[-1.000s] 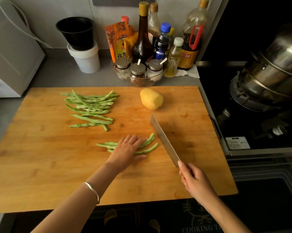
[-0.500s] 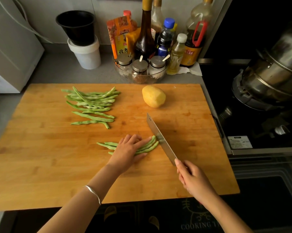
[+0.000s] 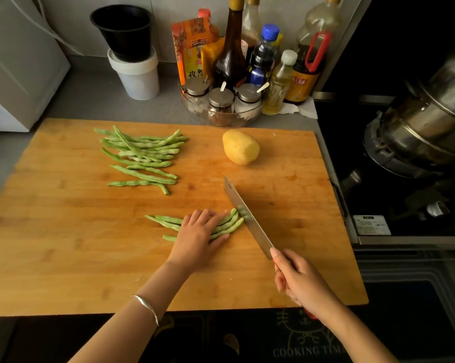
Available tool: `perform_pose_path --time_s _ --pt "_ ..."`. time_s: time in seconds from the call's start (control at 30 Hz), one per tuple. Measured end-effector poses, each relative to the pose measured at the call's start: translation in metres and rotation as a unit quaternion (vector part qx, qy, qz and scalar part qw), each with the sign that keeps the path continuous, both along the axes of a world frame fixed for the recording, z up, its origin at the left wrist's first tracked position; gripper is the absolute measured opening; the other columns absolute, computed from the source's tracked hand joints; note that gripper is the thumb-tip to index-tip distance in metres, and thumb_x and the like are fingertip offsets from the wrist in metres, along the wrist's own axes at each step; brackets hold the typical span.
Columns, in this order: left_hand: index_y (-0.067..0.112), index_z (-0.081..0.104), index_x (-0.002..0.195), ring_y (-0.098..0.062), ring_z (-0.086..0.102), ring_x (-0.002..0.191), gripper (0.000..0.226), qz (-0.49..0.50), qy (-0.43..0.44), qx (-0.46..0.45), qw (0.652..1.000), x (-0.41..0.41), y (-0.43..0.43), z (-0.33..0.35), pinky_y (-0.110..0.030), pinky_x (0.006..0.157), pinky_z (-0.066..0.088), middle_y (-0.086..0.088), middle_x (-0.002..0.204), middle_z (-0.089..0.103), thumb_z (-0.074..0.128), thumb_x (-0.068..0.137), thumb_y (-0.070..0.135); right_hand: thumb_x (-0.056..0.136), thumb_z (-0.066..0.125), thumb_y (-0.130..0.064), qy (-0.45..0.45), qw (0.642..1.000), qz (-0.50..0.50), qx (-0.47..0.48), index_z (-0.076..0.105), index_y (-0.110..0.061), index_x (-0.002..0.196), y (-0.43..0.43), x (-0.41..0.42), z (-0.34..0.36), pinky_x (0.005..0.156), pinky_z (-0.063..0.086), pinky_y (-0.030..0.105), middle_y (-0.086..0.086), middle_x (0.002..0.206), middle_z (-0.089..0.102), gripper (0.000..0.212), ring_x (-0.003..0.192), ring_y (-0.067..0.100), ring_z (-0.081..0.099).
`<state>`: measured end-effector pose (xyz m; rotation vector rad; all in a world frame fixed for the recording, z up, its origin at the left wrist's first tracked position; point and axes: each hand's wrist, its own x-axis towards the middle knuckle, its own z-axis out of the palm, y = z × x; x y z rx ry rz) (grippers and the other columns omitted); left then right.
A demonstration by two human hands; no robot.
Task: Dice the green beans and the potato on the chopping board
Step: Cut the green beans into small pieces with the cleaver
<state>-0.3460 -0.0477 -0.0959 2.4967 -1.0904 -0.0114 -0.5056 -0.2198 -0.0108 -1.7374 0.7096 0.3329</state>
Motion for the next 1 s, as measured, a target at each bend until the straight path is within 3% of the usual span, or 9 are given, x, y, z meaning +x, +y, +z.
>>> perform_pose_path --time_s 0.23,0.37,0.47,0.67,0.83,1.0 --pt "0.028 0.061 0.12 -0.014 0.051 0.096 0.048 0.008 0.05 -0.047 0.998 0.002 -0.001 0.0 -0.028 0.081 0.035 0.01 0.105 0.061 0.043 0.086 0.056 0.088 0.041 -0.058 0.0 1.0 -0.011 -0.013 0.052 -0.008 0.073 -0.002 0.002 0.004 0.039 0.027 0.016 -0.004 0.047 0.037 0.053 0.036 0.006 0.034" --pt "0.028 0.062 0.119 -0.014 0.051 0.096 0.039 0.012 0.059 -0.064 0.996 0.003 -0.002 -0.001 -0.026 0.08 0.032 0.011 0.105 0.062 0.061 0.085 0.047 0.088 0.039 -0.056 -0.033 0.999 -0.027 0.002 0.049 -0.008 0.072 0.0 0.003 0.011 0.038 0.025 0.018 -0.001 0.05 0.034 0.051 0.038 0.007 0.03" --pt "0.028 0.063 0.111 -0.013 0.052 0.093 0.039 0.019 0.064 -0.081 0.994 0.002 -0.001 -0.001 -0.028 0.078 0.034 0.011 0.101 0.062 0.053 0.083 0.053 0.094 0.037 -0.051 -0.033 0.999 -0.002 -0.005 0.047 -0.009 0.072 0.003 0.004 0.013 0.039 0.025 0.016 -0.004 0.05 0.034 0.048 0.038 0.005 0.03" --pt "0.027 0.064 0.106 -0.012 0.051 0.092 0.042 0.022 0.078 -0.085 0.993 0.002 -0.001 0.0 -0.026 0.076 0.032 0.011 0.098 0.062 0.049 0.081 0.057 0.089 0.034 -0.061 -0.01 0.997 0.034 -0.07 0.048 -0.014 0.07 0.005 0.006 0.002 0.045 0.028 0.019 -0.007 0.049 0.038 0.053 0.041 0.004 0.033" --pt "0.026 0.065 0.108 -0.013 0.052 0.093 0.031 0.023 0.083 -0.084 0.993 0.004 -0.002 0.0 -0.026 0.078 0.032 0.01 0.1 0.062 0.065 0.082 0.044 0.093 0.031 -0.06 0.008 0.994 0.047 -0.099 0.046 -0.015 0.069 0.007 0.01 -0.006 0.049 0.029 0.028 -0.007 0.049 0.036 0.053 0.042 0.007 0.032" --pt "0.026 0.065 0.108 -0.014 0.053 0.094 0.03 0.023 0.088 -0.083 0.992 0.004 -0.002 0.001 -0.027 0.08 0.035 0.009 0.1 0.063 0.068 0.082 0.041 0.095 0.03 -0.06 0.008 0.991 0.05 -0.122 0.045 -0.016 0.066 0.01 0.034 -0.013 0.051 0.03 0.029 -0.006 0.048 0.038 0.055 0.043 0.009 0.035"
